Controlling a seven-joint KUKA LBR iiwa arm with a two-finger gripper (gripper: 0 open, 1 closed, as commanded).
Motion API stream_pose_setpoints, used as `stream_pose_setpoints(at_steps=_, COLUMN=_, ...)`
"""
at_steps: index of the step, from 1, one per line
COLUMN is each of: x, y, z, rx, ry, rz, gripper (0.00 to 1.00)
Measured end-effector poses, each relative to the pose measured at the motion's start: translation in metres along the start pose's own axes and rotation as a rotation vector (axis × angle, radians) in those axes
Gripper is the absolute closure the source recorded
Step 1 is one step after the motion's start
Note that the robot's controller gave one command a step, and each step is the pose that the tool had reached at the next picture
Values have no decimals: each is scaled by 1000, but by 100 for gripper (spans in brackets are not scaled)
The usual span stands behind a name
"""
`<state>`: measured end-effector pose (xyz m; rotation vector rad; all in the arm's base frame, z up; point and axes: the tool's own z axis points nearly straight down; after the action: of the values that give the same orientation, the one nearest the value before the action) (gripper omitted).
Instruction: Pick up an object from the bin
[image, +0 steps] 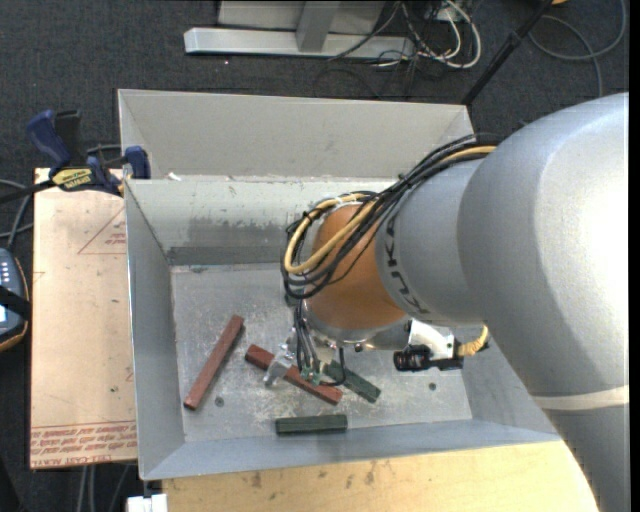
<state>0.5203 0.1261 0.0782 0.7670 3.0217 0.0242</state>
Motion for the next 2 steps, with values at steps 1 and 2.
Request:
stream_pose_setpoints(at_steps=1, x=1, y=-1, z=-4, rx=6, ry=7, rz=-1, gripper=100)
stream_pose_setpoints(at_steps=2, x=4, y=-4, z=-18, rx=19, ry=19, rz=-2, gripper=100)
